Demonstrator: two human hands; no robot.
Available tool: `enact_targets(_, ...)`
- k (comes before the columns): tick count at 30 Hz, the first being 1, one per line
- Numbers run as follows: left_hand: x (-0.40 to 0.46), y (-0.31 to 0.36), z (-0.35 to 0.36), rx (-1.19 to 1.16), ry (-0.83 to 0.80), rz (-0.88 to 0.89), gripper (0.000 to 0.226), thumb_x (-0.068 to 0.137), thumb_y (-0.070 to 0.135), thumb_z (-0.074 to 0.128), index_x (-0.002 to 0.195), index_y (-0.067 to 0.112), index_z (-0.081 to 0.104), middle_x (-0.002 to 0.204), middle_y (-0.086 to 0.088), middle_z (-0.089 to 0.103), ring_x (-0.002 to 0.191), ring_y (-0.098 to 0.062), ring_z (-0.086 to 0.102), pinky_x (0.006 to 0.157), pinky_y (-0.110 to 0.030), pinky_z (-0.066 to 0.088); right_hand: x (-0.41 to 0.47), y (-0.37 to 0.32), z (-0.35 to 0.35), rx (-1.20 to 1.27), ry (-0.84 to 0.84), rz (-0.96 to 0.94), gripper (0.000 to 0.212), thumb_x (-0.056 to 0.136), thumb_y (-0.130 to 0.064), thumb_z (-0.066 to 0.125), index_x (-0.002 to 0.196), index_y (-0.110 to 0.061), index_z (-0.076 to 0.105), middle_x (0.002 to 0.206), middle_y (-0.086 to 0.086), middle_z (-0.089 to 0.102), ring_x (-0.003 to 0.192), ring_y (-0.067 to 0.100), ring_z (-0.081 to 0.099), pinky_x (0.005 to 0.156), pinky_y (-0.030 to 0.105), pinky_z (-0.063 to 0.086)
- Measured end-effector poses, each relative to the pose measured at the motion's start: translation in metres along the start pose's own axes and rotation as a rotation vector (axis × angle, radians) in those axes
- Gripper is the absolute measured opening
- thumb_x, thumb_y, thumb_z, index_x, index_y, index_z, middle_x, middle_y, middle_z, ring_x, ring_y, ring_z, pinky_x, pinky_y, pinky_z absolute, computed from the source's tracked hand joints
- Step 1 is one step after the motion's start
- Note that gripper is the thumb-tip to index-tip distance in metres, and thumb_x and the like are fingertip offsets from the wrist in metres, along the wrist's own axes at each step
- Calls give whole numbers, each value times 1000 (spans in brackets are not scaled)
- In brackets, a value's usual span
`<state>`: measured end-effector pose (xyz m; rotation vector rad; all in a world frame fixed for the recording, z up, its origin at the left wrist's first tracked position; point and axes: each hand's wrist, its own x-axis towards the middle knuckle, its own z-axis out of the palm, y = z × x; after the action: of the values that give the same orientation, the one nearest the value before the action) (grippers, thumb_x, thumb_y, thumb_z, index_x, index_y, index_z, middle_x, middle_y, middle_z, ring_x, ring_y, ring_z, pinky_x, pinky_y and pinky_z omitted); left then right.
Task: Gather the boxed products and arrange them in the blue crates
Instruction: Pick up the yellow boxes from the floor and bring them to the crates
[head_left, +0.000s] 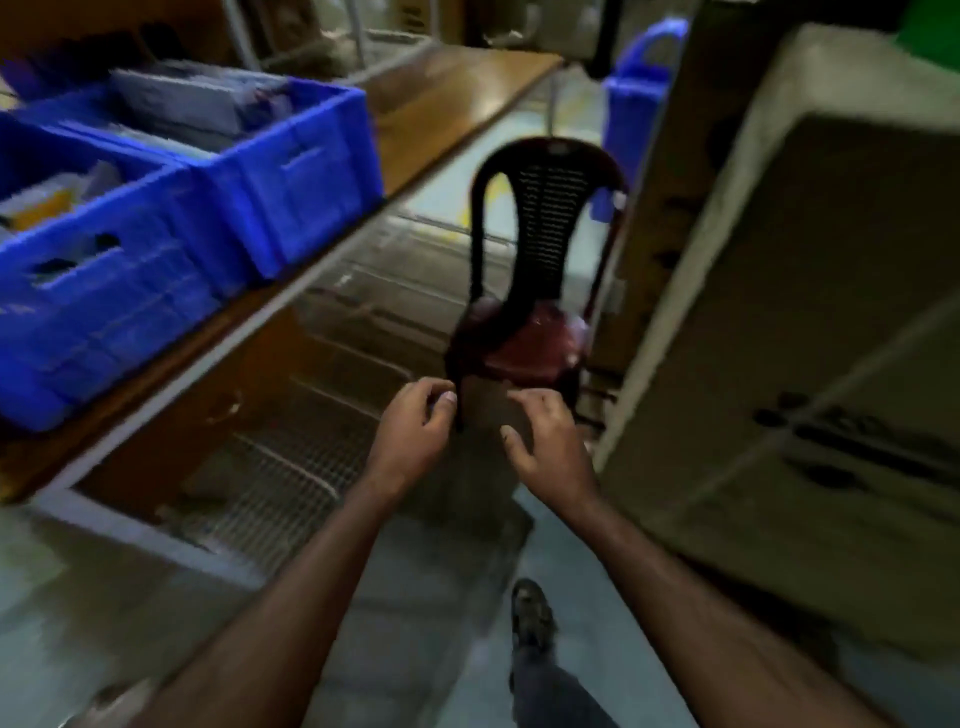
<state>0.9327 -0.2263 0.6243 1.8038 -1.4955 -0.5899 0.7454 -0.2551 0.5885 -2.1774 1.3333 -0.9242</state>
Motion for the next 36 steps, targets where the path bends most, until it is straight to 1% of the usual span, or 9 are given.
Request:
enact_targets(6, -80, 91, 122, 27, -481, 147, 25, 98, 24, 53, 118, 12, 63, 109, -4, 64, 100, -19, 61, 88, -36, 51, -158, 63, -89, -116, 126, 377, 40, 86, -19, 62, 125, -14, 57, 123, 6, 53, 110, 25, 56, 93, 35, 48)
enact_targets(9, -120, 132, 174, 39, -616, 230, 25, 98, 23, 52, 116, 10, 64, 108, -5, 64, 100, -20, 60, 86, -33, 49, -226, 86, -128, -185, 188, 512, 41, 87, -22, 62, 127, -13, 57, 124, 9, 53, 110, 28, 56, 91, 38, 49)
enact_targets(13, -182, 172, 239, 48, -738, 253, 22, 97, 27, 52, 109, 15, 66, 101, -3, 65, 93, -19, 61, 78, -31, 48, -321, 112, -169, -183, 287, 648, 43, 86, -23, 61, 128, -14, 56, 124, 8, 53, 113, 27, 55, 94, 35, 48)
enact_targets(16, -237, 196, 284, 41, -820, 232, 24, 98, 28, 50, 116, 18, 63, 106, 2, 63, 96, -12, 58, 77, -26, 44, -399, 128, -193, -175, 327, 740, 43, 86, -24, 60, 128, -15, 56, 121, 7, 54, 114, 26, 54, 95, 34, 45)
enact_targets(21, -358, 244, 367, 95, -1000, 272, 26, 100, 29, 48, 119, 18, 62, 112, 1, 62, 100, -11, 57, 88, -32, 51, -537, 165, -247, -165, 414, 884, 45, 84, -28, 53, 127, -13, 57, 121, 9, 56, 116, 27, 53, 98, 36, 44)
enact_targets(25, -432, 278, 418, 136, -1135, 352, 30, 100, 26, 48, 122, 10, 63, 117, -1, 63, 104, -13, 57, 88, -25, 45, -620, 192, -287, -132, 434, 978, 45, 83, -32, 48, 123, -14, 57, 118, 8, 57, 113, 31, 56, 92, 44, 49)
enact_targets(29, -463, 294, 460, 136, -1153, 332, 28, 100, 24, 49, 119, 9, 64, 117, -4, 64, 103, -15, 57, 87, -25, 43, -665, 219, -317, -139, 455, 1050, 39, 83, -25, 56, 120, -13, 59, 115, 9, 58, 111, 32, 56, 88, 43, 50)
enact_targets(33, -473, 289, 508, 168, -1207, 235, 27, 100, 25, 48, 118, 12, 64, 116, -1, 63, 103, -12, 56, 88, -24, 41, -687, 259, -334, -156, 461, 1110, 37, 84, -15, 64, 121, -11, 60, 118, 10, 58, 112, 32, 56, 87, 41, 50)
enact_targets(36, -473, 279, 551, 204, -1246, 150, 28, 101, 26, 48, 116, 11, 65, 117, -2, 63, 106, -15, 57, 92, -27, 44, -696, 293, -340, -145, 443, 1155, 37, 86, -15, 64, 122, -10, 60, 121, 12, 59, 114, 32, 55, 90, 40, 48)
